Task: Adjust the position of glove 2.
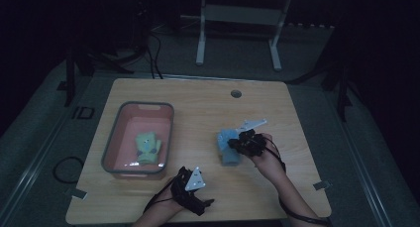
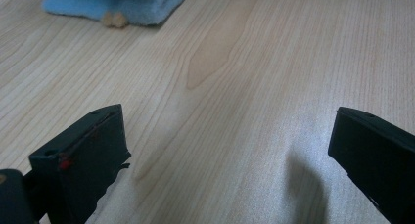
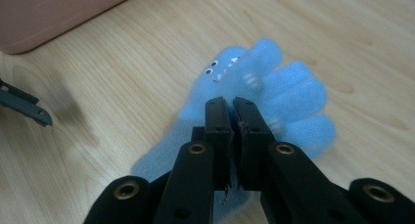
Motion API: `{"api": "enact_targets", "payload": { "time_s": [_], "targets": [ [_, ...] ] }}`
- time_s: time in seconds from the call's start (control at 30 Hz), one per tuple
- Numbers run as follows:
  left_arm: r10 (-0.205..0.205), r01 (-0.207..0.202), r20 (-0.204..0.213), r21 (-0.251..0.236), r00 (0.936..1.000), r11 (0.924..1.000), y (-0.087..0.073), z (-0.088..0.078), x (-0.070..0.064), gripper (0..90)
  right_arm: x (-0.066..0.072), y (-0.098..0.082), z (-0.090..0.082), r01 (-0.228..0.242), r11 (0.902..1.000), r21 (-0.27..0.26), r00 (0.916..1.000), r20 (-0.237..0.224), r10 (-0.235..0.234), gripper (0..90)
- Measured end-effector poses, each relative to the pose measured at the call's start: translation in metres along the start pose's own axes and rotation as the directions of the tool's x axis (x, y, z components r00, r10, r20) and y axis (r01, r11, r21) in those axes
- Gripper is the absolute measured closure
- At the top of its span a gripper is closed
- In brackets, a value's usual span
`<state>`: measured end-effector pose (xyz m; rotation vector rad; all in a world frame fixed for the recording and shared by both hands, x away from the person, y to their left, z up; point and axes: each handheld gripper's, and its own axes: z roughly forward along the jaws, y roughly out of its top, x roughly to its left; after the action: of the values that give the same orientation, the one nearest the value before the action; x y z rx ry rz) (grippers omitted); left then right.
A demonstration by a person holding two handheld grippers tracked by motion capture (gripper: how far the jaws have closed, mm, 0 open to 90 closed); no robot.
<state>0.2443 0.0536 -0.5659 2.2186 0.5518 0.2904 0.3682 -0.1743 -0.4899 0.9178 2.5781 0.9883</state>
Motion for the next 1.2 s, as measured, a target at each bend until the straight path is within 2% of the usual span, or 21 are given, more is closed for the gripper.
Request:
{"api": "enact_targets", "payload": {
  "time_s": [0.13, 0.2, 0.33, 0.5, 0.57, 0.63, 0.73, 0.87, 0.93, 0.97, 1.03, 1.1, 1.17, 1.2],
  "targets": [
    [0.030, -0.029, -0.017, 0.012, 0.9994, 0.9995, -0.001, 0.000, -0.001, 1.3, -0.004, -0.005, 0.009, -0.012, 0.9998, 0.018, 0.9997, -0.019, 0.012, 85.7],
    [0.030, -0.030, -0.015, 0.010, 0.9994, 0.9995, 0.000, 0.001, -0.001, 1.3, -0.006, -0.007, 0.014, -0.014, 0.9994, 0.030, 0.9993, -0.033, 0.015, 85.5],
    [0.018, -0.018, -0.011, 0.004, 0.9998, 0.9998, 0.000, 0.000, 0.000, 1.3, -0.009, -0.012, 0.024, -0.002, 0.9977, 0.068, 0.9996, -0.028, 0.004, 84.8],
    [0.027, -0.027, -0.005, 0.003, 0.9996, 0.9996, 0.000, -0.001, 0.000, 1.3, -0.013, -0.015, 0.033, 0.004, 0.9959, 0.090, 0.9992, -0.039, 0.000, 83.2],
    [0.029, -0.029, 0.000, 0.002, 0.9996, 0.9996, 0.001, -0.001, -0.001, 1.3, -0.013, -0.018, 0.036, 0.000, 0.9946, 0.104, 0.9996, -0.028, 0.003, 83.1],
    [0.039, -0.039, -0.004, 0.006, 0.9992, 0.9992, 0.002, -0.002, -0.003, 1.3, -0.013, -0.020, 0.037, 0.002, 0.9951, 0.098, 0.9997, -0.026, 0.000, 82.7],
    [0.030, -0.030, 0.002, -0.004, 0.9995, 0.9995, 0.004, -0.002, -0.004, 1.3, -0.012, -0.020, 0.037, 0.009, 0.9951, 0.099, 0.9996, -0.027, -0.006, 80.3],
    [0.007, -0.007, 0.005, -0.024, 1.0000, 0.9997, 0.006, -0.003, -0.003, 1.7, -0.010, -0.018, 0.029, 0.018, 0.9967, 0.079, 0.9995, -0.028, -0.016, 64.4],
    [0.003, -0.004, -0.018, -0.034, 0.9998, 0.9994, 0.009, -0.005, -0.005, 1.8, -0.011, -0.017, 0.023, 0.023, 0.9982, 0.055, 0.9991, -0.037, -0.021, 55.3],
    [-0.003, 0.002, -0.012, -0.046, 0.9999, 0.9989, 0.011, -0.007, -0.005, 3.6, -0.011, -0.017, 0.020, 0.024, 0.9988, 0.043, 0.9988, -0.043, -0.023, 49.3],
    [-0.040, 0.040, 0.002, -0.075, 0.9992, 0.9964, 0.016, -0.011, -0.005, 3.6, -0.012, -0.017, 0.014, 0.030, 0.9995, 0.011, 0.9988, -0.038, -0.030, 35.9],
    [-0.062, 0.062, 0.012, -0.076, 0.9980, 0.9952, 0.021, -0.012, -0.002, 4.0, -0.013, -0.018, 0.010, 0.034, 0.9994, 0.010, 0.9970, -0.071, -0.033, 24.8],
    [-0.050, 0.050, -0.003, -0.052, 0.9987, 0.9974, 0.026, -0.011, 0.001, 5.2, -0.015, -0.019, 0.007, 0.040, 0.9992, 0.000, 0.9963, -0.076, -0.039, 13.6],
    [-0.037, 0.037, 0.004, -0.045, 0.9993, 0.9983, 0.027, -0.010, 0.002, 6.3, -0.016, -0.020, 0.007, 0.044, 0.9990, -0.002, 0.9955, -0.084, -0.044, 12.0]
  ]
}}
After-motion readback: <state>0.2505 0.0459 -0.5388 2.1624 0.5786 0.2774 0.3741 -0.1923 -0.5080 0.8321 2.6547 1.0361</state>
